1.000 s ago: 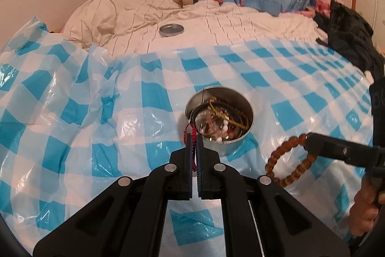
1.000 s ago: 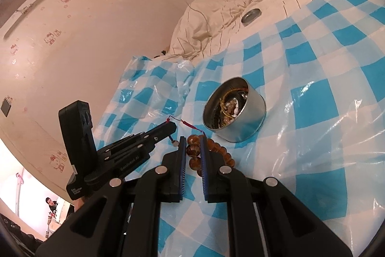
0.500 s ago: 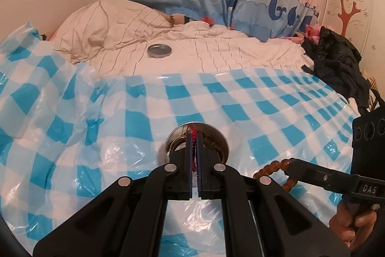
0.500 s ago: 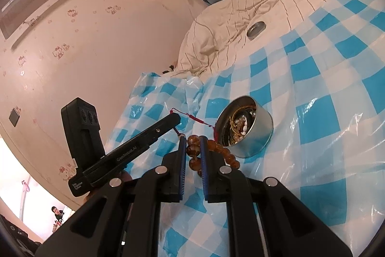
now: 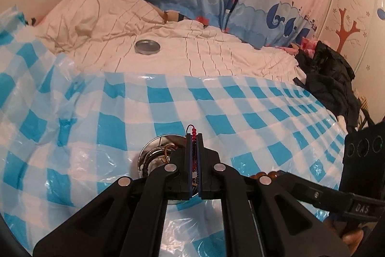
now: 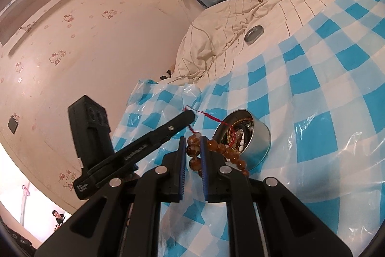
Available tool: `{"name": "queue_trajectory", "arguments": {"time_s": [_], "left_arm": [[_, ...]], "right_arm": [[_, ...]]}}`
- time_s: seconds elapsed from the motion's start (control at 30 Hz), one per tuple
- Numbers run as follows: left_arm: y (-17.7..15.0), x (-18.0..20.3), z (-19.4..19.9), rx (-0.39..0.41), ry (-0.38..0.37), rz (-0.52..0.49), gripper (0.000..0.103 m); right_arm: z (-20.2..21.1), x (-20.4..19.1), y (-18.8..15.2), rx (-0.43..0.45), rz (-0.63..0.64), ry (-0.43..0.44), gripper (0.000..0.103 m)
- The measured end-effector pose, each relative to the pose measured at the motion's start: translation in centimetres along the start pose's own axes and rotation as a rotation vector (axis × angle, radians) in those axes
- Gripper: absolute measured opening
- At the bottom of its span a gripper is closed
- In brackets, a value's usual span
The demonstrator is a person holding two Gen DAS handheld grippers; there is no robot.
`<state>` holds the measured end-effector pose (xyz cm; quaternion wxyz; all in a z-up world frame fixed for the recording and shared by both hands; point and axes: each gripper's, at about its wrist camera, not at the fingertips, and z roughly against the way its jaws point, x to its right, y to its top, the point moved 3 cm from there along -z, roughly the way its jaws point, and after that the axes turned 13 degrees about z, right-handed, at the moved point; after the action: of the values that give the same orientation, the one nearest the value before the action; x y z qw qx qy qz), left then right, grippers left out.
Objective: Organize jewelry
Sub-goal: 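Carry the bracelet over the tin with both grippers while the left gripper opens to drop the cord, then lower the brown beads into the tin and open the right gripper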
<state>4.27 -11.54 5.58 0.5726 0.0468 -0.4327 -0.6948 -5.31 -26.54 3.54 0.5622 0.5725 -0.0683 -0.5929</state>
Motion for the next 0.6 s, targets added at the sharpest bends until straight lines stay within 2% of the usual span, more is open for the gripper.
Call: {"name": "queue_trajectory", "arguments": {"time_s": [0.2,0.33,0.4,0.47,0.53,0.6], "left_arm": [[-0.4,-0.4,-2.2,-0.046,-0.003,0.035,0.002],[-1.2,-1.8,-4.7,-0.114,0.072,0.081,0.006],[-1.2,-2.4,-4.9,-0.121,0.091,0.101,0.013],[-1.0,-2.8,-4.5,-0.105,0.103,0.109,0.029],[-0.8,-3.1,-3.9,-0.090,0.108,0.113,0.040],[-0.7,-3.5,-3.5,-0.081,0.113,0.123,0.044]], "right_arm": [[-0.1,0.1,0.1,0.005,-0.004,0.002,0.012],[-0.5,0.0,0.5,0.004,0.001,0.003,0.012],[-0.7,-0.1,0.7,0.004,0.005,0.004,0.012],[-0.9,-0.1,1.0,0.003,0.005,0.006,0.012],[-1.2,-0.1,1.2,0.000,0.005,0.008,0.012],[-1.6,-0.2,1.4,-0.004,0.004,0.013,0.012]]}}
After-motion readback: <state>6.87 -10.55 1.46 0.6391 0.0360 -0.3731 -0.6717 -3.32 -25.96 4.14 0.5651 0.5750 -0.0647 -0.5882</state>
